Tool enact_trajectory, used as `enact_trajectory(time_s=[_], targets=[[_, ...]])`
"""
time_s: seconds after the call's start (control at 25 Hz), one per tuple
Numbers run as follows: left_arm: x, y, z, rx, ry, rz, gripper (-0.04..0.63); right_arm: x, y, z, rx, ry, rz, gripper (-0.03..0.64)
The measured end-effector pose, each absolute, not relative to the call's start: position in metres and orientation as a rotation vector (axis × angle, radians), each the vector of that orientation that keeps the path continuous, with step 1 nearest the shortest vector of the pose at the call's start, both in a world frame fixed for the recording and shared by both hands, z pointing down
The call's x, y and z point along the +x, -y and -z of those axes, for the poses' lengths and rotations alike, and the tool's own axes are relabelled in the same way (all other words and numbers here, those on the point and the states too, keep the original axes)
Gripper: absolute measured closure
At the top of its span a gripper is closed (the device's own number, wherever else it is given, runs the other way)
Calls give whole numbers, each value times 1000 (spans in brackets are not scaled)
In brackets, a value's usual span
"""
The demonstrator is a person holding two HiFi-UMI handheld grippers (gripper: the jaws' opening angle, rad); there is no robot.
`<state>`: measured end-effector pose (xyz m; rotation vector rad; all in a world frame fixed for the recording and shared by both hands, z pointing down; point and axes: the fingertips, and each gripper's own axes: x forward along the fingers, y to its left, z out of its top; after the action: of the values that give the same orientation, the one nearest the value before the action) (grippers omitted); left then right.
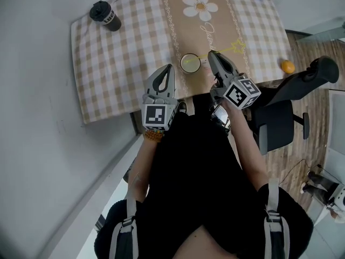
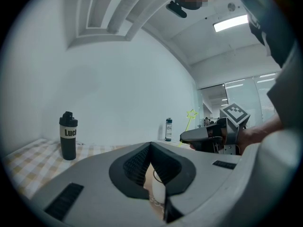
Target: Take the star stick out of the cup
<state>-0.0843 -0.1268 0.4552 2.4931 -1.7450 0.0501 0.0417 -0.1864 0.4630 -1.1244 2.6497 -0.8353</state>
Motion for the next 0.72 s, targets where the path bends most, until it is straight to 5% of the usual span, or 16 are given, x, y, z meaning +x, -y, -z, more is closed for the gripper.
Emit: enact_trajectory(time_s=[0.72], targets=[[-83, 128, -442, 2511, 1757, -39, 594, 67, 177, -441, -1071, -2533, 925, 603]])
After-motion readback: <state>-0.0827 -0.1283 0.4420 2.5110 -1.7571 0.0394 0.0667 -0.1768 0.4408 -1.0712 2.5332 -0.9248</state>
